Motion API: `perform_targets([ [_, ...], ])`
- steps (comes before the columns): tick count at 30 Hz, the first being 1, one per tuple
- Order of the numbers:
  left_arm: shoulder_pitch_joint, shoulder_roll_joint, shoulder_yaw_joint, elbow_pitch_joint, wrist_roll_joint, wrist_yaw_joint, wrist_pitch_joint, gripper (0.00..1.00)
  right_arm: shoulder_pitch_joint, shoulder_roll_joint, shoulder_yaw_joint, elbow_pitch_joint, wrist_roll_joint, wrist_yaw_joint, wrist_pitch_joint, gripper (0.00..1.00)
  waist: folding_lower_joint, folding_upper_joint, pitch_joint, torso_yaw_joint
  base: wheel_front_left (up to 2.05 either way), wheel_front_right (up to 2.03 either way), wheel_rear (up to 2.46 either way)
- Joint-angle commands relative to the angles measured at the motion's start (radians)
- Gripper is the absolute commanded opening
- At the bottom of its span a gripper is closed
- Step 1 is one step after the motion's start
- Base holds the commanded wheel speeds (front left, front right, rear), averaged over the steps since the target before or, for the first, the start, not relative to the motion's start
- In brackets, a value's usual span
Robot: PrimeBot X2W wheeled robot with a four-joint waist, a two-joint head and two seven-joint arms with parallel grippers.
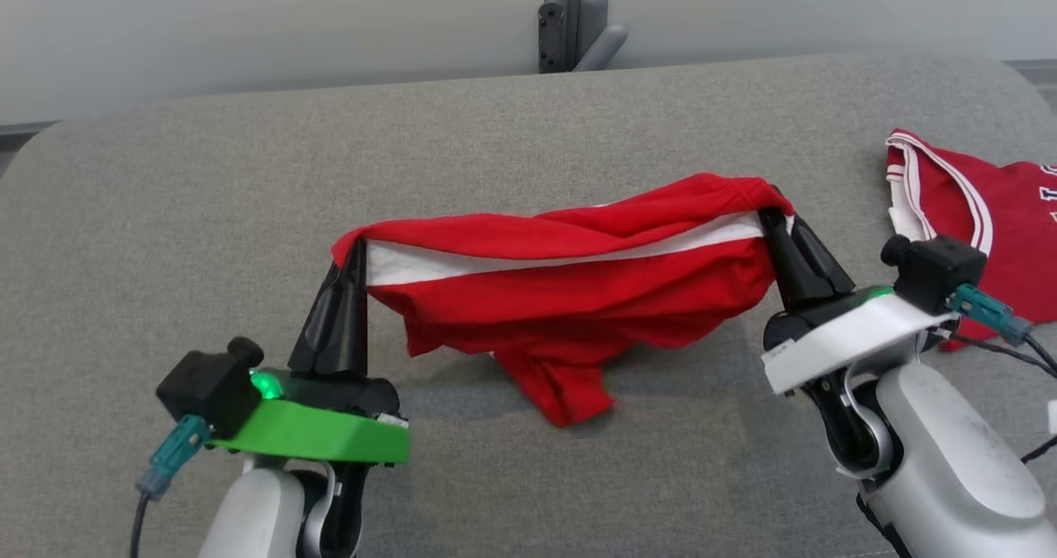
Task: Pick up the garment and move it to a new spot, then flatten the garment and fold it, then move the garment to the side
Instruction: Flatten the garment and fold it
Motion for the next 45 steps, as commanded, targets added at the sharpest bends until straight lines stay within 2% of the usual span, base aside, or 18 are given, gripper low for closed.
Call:
perform_targets([
  [1,0.019,0.013,0.005,-0.027,-0.006,-0.002,0.001,0.00,0.028,-0.014,0.005,-0.034,0.020,-0.002,0.005,0.00,0.0000,0.0070,-0.040,-0.022,0.00,0.00,0.00],
  [5,0.051,0.041,0.015,-0.157,-0.029,-0.002,0.001,0.00,0.093,-0.061,0.007,-0.202,0.054,-0.001,0.053,0.00,0.0000,0.0070,-0.069,-0.049,0.00,0.00,0.00],
  [10,0.057,0.084,0.028,-0.294,-0.049,-0.002,0.009,0.00,0.160,-0.090,-0.053,-0.410,0.046,-0.001,0.124,0.00,0.0000,0.0070,-0.083,-0.079,0.00,0.00,0.00],
  [15,-0.003,0.122,0.041,-0.397,-0.081,-0.001,0.088,0.00,0.203,-0.063,-0.134,-0.564,0.036,-0.001,0.226,0.00,0.0000,0.0070,-0.058,-0.092,0.00,0.00,0.00],
  [19,-0.114,0.155,0.052,-0.368,-0.113,-0.001,0.160,0.00,0.141,-0.020,-0.154,-0.569,0.025,-0.001,0.316,0.00,0.0000,0.0070,-0.007,-0.093,0.00,0.00,0.00],
  [22,-0.253,0.194,0.058,-0.286,-0.127,-0.001,0.208,0.00,0.033,0.014,-0.138,-0.509,0.021,-0.001,0.374,0.00,0.0000,0.0070,0.046,-0.094,0.00,0.00,0.00],
  [26,-0.488,0.251,0.047,-0.119,-0.092,-0.002,0.234,0.00,-0.205,0.070,-0.101,-0.358,0.007,-0.001,0.409,0.00,0.0000,0.0070,0.129,-0.096,0.00,0.00,0.00],
  [30,-0.736,0.276,0.022,0.067,-0.067,-0.002,0.232,0.00,-0.475,0.134,-0.093,-0.129,-0.056,-0.001,0.346,0.00,0.0000,0.0070,0.198,-0.090,0.00,0.00,0.00],
  [31,-0.736,0.276,0.022,0.067,-0.067,-0.002,0.232,0.00,-0.475,0.134,-0.093,-0.129,-0.056,-0.001,0.346,0.00,0.0000,0.0070,0.198,-0.090,0.00,0.00,0.00],
  [36,-0.982,0.262,-0.016,0.270,-0.015,-0.002,0.171,0.00,-0.717,0.191,-0.116,0.186,-0.138,-0.001,0.208,0.00,0.0000,0.0070,0.269,-0.065,0.00,0.00,0.00],
  [40,-1.047,0.223,-0.071,0.400,-0.020,-0.002,0.122,0.00,-0.797,0.205,-0.094,0.395,-0.142,-0.001,0.135,0.00,0.0000,0.0070,0.347,-0.029,0.00,0.00,0.00],
  [45,-0.976,0.203,-0.164,0.516,-0.083,-0.002,0.056,0.00,-0.771,0.210,0.018,0.566,-0.074,-0.001,0.073,0.00,0.0000,0.0070,0.428,0.016,0.00,0.00,0.00],
])
